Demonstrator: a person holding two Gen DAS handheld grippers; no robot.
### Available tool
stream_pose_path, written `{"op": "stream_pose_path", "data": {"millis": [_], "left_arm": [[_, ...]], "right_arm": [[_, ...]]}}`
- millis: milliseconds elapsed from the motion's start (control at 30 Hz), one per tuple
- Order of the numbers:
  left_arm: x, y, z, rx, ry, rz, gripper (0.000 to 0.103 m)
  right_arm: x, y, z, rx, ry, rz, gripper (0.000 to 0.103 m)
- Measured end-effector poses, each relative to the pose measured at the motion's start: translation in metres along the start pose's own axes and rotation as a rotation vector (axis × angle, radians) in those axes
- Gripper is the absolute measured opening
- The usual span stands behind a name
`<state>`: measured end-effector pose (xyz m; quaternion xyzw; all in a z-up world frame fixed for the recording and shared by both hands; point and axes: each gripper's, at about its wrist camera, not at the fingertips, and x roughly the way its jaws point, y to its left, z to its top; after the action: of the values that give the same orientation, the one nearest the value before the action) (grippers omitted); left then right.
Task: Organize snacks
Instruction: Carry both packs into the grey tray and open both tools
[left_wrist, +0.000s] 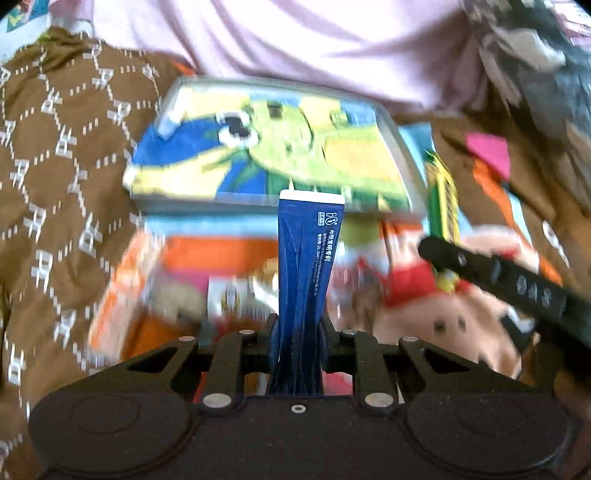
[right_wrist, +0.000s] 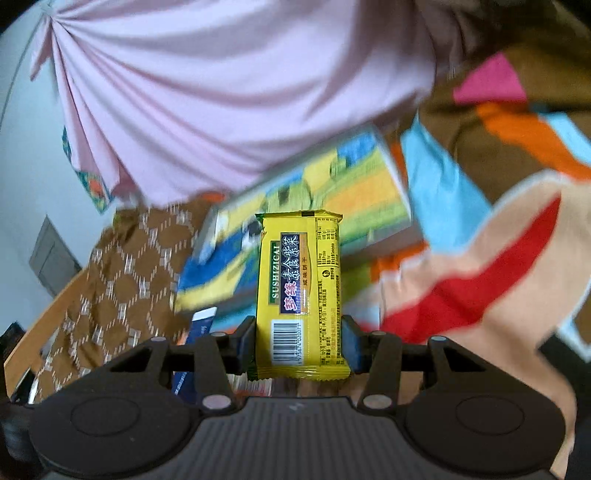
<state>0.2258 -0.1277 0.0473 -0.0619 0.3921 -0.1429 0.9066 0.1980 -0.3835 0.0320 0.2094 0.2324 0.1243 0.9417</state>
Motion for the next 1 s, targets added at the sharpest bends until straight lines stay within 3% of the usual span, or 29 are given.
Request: {"op": "stream_pose_path", "data": {"millis": [233,600,800,1000], "left_arm": [[0.028,-0.007,0.06,-0.052,-0.127,0.038,0.022],[0.083,-0.021,0.126,-0.08,-0.24,0.047,0.023],[0.125,-0.015,0.137,-0.123,-0.209,0.057,0.023],[0.156,-0.009,0.133,-0.133,-0.161,0.083,0.023]], "right_arm": [[0.026,-0.006,0.02,-0.032,-0.13,-0.031,0.052],[0.088,-0.017,0.037,-0.077,-0.207,-0.068,0.052],[0.109,-0.021,0.042,-0.126,-0.229,-0.105,0.052],[0.13,-0.024,0.045,-0.182,-0.175,-0.157,0.052]]}}
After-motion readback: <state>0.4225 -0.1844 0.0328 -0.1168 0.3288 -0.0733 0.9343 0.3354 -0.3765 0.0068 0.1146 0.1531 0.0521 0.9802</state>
